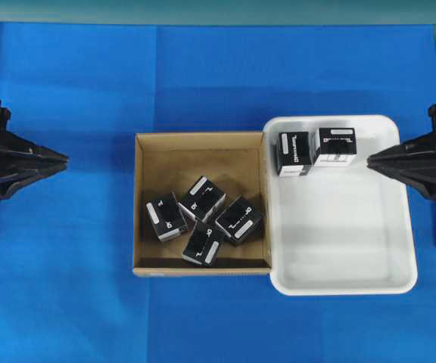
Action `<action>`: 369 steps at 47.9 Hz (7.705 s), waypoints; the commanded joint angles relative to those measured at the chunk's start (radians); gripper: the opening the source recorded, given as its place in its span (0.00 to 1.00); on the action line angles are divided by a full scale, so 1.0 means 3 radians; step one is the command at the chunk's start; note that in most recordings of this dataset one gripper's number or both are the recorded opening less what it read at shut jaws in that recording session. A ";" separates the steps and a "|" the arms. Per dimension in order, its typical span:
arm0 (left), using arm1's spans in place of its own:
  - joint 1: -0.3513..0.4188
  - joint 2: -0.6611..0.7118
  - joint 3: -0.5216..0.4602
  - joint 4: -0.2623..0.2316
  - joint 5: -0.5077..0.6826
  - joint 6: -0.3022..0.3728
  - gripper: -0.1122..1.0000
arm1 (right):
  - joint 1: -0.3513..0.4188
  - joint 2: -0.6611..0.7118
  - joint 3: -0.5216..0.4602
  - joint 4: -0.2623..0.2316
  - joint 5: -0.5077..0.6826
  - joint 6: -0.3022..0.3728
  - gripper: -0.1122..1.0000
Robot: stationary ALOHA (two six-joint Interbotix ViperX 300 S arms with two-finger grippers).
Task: Pick a box that is randomly placed inside the cardboard box.
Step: 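Lift the right gripper and swing it over the cardboard box, then lower the open right gripper into the cardboard box onto a servo box, then close the right gripper on a black DYNAMIXEL box, then lift the held box out and carry it right over the white tray, then lower the held box into the white tray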
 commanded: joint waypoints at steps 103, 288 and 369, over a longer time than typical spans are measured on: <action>0.0015 -0.0404 -0.0501 0.0041 0.2240 -0.0409 0.04 | -0.0097 0.4280 -0.4597 0.0194 0.4668 -0.1529 0.12; 0.0010 -0.0358 -0.0440 0.0046 0.2168 -0.0562 0.04 | -0.0527 0.2950 -0.4346 0.0072 0.5671 -0.0849 0.78; 0.0005 -0.0322 -0.0435 0.0041 0.1963 -0.0552 0.04 | -0.0230 0.3124 -0.1575 0.0133 0.3073 -0.0327 0.78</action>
